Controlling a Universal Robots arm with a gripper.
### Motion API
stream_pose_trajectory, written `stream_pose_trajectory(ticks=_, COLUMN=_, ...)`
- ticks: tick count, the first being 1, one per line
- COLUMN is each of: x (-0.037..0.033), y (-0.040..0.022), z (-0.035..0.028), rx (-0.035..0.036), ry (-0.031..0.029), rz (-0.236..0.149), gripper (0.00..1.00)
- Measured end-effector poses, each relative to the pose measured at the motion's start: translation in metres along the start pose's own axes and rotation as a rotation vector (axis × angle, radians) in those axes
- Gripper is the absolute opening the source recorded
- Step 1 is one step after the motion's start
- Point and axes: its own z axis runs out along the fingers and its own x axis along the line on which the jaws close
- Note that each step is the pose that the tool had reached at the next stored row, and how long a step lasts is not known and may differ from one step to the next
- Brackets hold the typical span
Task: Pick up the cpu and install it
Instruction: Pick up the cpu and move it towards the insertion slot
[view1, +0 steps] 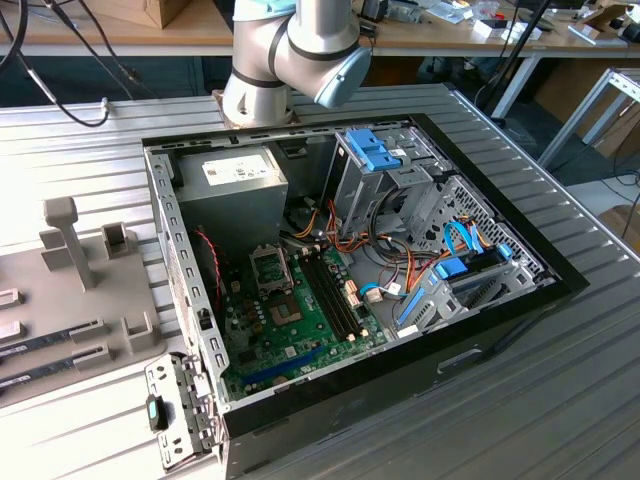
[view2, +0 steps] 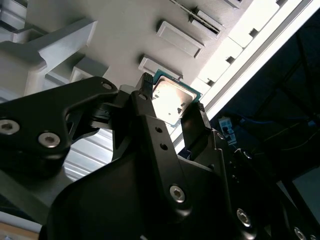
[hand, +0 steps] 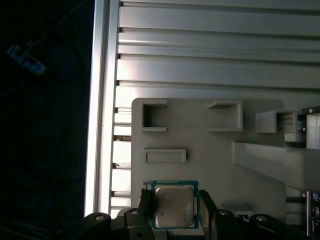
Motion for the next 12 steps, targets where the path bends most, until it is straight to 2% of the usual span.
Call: stream_pose_trajectory(ticks=12, x=-0.0001, y=0.0002, z=-0.0048, rx=0.0, ry=0.0001, rz=0.0, gripper=0.47)
